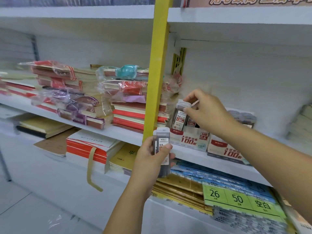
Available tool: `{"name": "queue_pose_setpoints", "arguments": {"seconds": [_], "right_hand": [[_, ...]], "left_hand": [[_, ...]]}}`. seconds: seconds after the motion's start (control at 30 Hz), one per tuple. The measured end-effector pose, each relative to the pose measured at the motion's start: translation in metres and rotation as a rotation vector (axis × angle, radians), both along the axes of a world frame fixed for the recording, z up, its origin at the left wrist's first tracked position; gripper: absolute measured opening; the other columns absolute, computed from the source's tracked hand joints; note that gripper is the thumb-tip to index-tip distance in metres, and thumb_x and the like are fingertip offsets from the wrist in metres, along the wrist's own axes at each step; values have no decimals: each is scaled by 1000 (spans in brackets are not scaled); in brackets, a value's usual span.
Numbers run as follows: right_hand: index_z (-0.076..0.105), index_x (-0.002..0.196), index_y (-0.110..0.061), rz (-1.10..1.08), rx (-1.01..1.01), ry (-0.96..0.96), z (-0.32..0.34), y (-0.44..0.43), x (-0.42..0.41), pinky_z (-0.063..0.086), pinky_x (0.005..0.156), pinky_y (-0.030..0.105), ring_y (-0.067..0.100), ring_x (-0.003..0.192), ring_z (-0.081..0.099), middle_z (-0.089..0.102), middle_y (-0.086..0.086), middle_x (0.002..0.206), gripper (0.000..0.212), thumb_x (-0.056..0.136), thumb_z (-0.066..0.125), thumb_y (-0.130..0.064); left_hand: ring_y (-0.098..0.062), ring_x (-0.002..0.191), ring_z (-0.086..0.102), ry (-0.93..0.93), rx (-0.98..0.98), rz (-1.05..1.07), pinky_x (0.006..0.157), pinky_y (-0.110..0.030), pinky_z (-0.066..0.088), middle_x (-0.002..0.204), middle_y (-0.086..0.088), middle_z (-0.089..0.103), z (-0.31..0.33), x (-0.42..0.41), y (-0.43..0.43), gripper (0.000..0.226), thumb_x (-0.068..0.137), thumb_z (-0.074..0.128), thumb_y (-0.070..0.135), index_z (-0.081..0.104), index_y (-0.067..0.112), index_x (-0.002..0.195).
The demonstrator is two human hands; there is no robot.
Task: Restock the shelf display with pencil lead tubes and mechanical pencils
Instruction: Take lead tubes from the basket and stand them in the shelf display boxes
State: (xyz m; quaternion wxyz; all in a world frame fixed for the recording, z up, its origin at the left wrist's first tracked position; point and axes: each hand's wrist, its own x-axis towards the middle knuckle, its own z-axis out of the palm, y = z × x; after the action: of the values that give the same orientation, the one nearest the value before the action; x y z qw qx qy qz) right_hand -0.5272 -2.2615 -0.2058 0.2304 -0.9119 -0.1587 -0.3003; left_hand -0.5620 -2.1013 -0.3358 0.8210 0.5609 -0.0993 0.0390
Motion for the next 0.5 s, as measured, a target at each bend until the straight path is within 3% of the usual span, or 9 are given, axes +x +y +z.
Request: {"name": "queue_pose_setpoints", "arguments": {"seconds": [0.13, 0.3, 0.4, 0.5], "right_hand": [[63, 96, -29, -97, -170, -80, -4, 1, 14, 40, 75, 27, 11, 93, 48, 45, -9, 95, 12, 86, 69, -30], [65, 114, -25, -156, -327, -200, -5, 0, 4, 33, 75, 27, 8, 96, 35, 43, -6, 98, 25, 90, 65, -30], [67, 107, -28, 7, -134, -178, -13, 2, -21, 38, 68, 20, 7, 84, 47, 52, -8, 93, 18, 91, 61, -32], [68, 99, -35, 219, 165, 215, -23, 7, -46, 50, 65, 17, 6, 76, 60, 66, -7, 86, 14, 86, 66, -38]], "left_hand": [[-13, 84, 77, -5, 21, 3, 59, -23, 59, 95, 10, 78, -1, -1, 4, 22, 92, 71, 23, 64, 35, 108], [-14, 84, 77, -23, 47, -16, 60, -27, 61, 94, 9, 78, 3, -4, 2, 22, 91, 72, 24, 64, 34, 110], [-14, 85, 77, -51, 73, -32, 59, -24, 59, 95, 8, 77, 6, -8, 0, 22, 91, 73, 25, 64, 35, 108], [-14, 86, 77, -91, 88, -56, 61, -22, 58, 97, 7, 77, 9, -13, -2, 20, 90, 75, 27, 66, 37, 105]]}}
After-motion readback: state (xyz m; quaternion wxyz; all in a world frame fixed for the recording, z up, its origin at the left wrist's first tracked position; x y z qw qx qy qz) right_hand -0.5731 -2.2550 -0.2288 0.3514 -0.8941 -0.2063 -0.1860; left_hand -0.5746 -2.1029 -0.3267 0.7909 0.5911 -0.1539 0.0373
